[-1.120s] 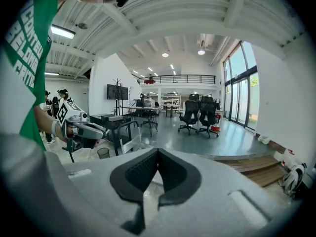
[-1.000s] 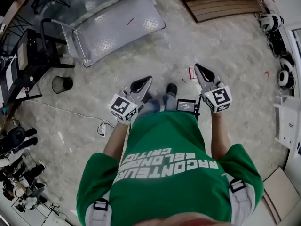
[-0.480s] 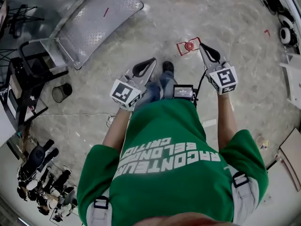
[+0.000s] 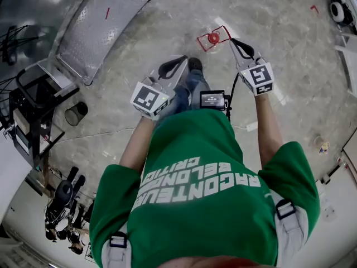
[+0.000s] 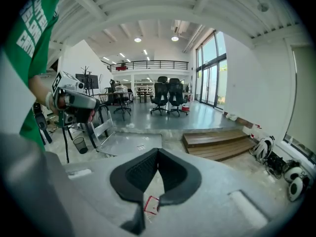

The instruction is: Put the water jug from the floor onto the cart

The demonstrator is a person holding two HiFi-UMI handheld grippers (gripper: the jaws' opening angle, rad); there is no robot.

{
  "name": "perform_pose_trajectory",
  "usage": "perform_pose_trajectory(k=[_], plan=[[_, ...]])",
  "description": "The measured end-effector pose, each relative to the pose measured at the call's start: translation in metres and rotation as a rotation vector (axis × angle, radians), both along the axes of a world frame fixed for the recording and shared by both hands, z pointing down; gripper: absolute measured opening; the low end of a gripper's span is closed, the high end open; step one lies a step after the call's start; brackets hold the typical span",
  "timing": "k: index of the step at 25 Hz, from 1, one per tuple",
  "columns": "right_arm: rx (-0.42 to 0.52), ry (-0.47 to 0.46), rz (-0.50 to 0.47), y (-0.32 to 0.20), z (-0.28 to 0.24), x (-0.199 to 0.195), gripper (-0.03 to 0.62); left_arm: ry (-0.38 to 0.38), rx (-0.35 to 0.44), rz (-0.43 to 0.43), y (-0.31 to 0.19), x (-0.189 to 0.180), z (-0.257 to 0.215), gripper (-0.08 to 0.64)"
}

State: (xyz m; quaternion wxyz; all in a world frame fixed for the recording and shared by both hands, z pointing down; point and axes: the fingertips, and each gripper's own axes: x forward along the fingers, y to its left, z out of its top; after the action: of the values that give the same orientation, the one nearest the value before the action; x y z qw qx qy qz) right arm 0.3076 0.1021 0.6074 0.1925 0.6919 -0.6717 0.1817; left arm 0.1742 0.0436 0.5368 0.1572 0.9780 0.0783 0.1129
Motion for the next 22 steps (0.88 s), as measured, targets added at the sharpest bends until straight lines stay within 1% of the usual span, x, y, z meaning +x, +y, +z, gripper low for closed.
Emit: perform_pose_trajectory(k=[5,11,15,19,22], plan=[[-0.058,0.014,-0.004,-0.003,0.069,0.023,-0.006,-0.035,-0.015,0.026,0.008,0.023,0.029,0.017],[-0.193,-0.041,-0.016,-0.004,0.174,0.038,0.032,-0.08,-0.047,0.05,0.018,0.043,0.063,0.017],[-0.29,-0.085,-0.019,-0.001,0.234,0.042,0.084,-0.112,-0.067,0.061,0.025,0.049,0.082,0.017],[-0.361,-0.121,0.02,0.001,0.288,0.047,0.131,-0.135,-0.088,0.057,0.027,0.055,0.099,0.017],[-0.421,-0.155,0.044,0.003,0.334,0.045,0.185,-0.15,-0.102,0.051,0.027,0.059,0.115,0.017]])
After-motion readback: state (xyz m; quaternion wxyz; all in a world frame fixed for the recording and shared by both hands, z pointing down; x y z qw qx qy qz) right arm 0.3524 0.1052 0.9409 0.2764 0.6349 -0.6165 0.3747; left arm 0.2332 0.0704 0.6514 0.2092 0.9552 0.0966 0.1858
